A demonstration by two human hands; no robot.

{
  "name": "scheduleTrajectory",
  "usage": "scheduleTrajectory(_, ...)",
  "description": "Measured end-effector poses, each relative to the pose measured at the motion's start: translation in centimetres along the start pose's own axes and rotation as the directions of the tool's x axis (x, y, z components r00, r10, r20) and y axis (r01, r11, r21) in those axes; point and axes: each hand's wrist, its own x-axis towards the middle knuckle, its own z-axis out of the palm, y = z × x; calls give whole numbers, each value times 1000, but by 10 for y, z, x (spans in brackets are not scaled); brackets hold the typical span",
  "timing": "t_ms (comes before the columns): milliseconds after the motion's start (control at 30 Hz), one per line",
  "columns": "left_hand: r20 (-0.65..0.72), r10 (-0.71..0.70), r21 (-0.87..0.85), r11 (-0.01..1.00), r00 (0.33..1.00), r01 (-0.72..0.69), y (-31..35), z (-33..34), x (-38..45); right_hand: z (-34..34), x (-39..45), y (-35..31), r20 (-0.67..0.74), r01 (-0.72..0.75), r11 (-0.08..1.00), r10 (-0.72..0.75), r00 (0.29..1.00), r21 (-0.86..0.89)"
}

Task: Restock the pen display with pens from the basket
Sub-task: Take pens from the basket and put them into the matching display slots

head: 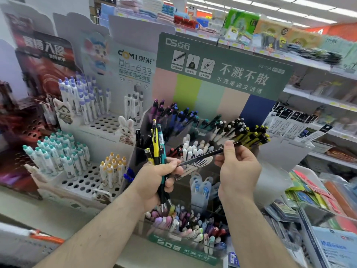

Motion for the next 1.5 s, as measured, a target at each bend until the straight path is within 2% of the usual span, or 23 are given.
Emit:
scheduleTrajectory(100,34,71,-111,992,997,-66,5,-8,-3,9,-5,6,5,-103,993,103,995,50)
scheduleTrajectory(267,51,165,-261,954,985,-146,15,-25,-7,31,-12,8,101,-315,932,301,948,178)
scheduleTrajectory(367,27,220,-278,939,975,-204,22,-34,-9,39,-12,1,148,-321,921,294,944,223)
scheduleTrajectory(433,2,234,-264,938,972,-225,27,-41,-11,44,-11,-10,137,-220,942,190,972,252)
scheduleTrajectory(533,-30,234,-213,948,972,-235,31,-53,-13,55,-3,-23,62,108,983,-119,991,147)
scheduleTrajectory(600,-40,220,-189,956,975,-223,32,-59,-15,63,2,-22,91,320,947,-319,943,-1)
scheduleTrajectory(667,-46,207,-167,963,977,-211,32,-61,-17,73,4,-18,154,447,890,-431,889,-90)
scheduleTrajectory(767,-52,197,-141,969,979,-202,33,-63,-19,89,6,-11,222,582,796,-545,808,-166)
scheduleTrajectory(933,-38,179,-129,975,983,-182,34,-68,-19,116,0,-1,339,714,680,-640,690,-168)
scheduleTrajectory(1000,-33,176,-122,976,984,-178,34,-70,-19,123,0,2,411,722,668,-615,673,-182)
scheduleTrajectory(1100,-31,171,-103,980,985,-173,34,-72,-18,130,0,12,577,715,614,-466,671,-335)
scheduleTrajectory(1200,-13,170,-75,983,985,-170,33,-73,-18,133,-3,17,640,696,536,-331,693,-477)
scheduleTrajectory(1300,6,159,-48,986,987,-159,32,-74,-18,134,-7,13,692,683,486,-198,694,-546)
scheduleTrajectory(1433,56,123,-26,992,991,-122,32,-76,-20,131,-9,5,697,643,565,-157,700,-518)
scheduleTrajectory(1500,98,85,-16,996,992,-84,30,-77,-20,127,-13,0,647,544,702,-155,746,-459)
